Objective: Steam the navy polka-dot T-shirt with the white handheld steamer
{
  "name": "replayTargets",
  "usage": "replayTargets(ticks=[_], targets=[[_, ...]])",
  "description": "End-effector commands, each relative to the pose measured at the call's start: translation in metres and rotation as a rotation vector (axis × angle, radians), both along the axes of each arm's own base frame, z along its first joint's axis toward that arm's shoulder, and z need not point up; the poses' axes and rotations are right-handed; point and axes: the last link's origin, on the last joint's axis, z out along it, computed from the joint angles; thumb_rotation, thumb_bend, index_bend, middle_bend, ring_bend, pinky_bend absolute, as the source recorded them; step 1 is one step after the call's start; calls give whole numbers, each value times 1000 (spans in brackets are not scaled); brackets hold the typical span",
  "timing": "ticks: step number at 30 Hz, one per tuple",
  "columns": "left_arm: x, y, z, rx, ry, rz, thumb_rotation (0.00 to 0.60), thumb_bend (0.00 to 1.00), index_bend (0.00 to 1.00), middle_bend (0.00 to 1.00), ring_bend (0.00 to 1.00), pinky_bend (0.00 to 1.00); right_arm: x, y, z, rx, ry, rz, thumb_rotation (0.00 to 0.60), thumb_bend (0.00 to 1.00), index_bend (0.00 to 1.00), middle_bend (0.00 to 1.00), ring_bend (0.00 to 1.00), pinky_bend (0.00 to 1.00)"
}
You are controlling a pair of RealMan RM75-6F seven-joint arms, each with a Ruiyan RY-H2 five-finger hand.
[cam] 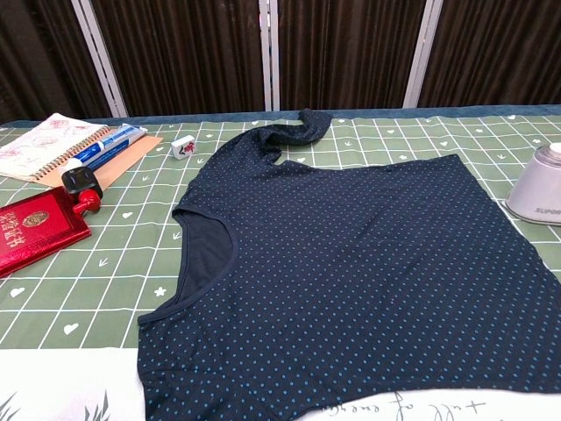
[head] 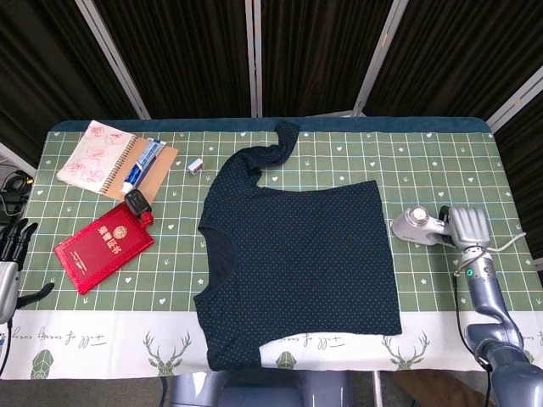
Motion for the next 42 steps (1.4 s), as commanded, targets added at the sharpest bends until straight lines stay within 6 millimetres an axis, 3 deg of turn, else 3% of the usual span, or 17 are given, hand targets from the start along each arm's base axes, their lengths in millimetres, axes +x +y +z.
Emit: replayTargets(ticks=[1,8,14,17,23,26,30,37,42], targets=[[0,0,0,-2,-1,-1,600,0,0,0,0,0,5,2,10,-29,-70,68,600,764,777,671,675,965],[0,1,0,-4,-7,-1,600,0,0,0,0,0,29,-2,21,-61,-168,221,600,764,787,667,680,966],[0,2,3,-3,-21,1,600,0,0,0,0,0,72,-9,10,-36,-310,402,600,761,786,667,680,966],[-1,2,4,-4,-24,4,600,0,0,0,0,0,93,-9,-3,7,-357,473,600,757,786,667,681,966],[-3,4,4,-6,-28,15,600,0,0,0,0,0,143,0,-48,178,-402,634,600,753,786,667,681,966],[-3,5,4,-7,-28,17,600,0,0,0,0,0,155,3,-58,209,-413,662,600,753,785,667,681,966],[-5,6,5,-4,-31,24,600,0,0,0,0,0,191,13,-90,307,-426,747,600,753,785,667,681,966],[-7,6,7,-1,-35,32,600,0,0,0,0,0,210,23,-115,366,-406,765,600,754,785,667,681,966],[-8,6,7,0,-34,35,600,0,0,0,0,0,210,31,-134,421,-381,751,600,754,785,667,681,966]])
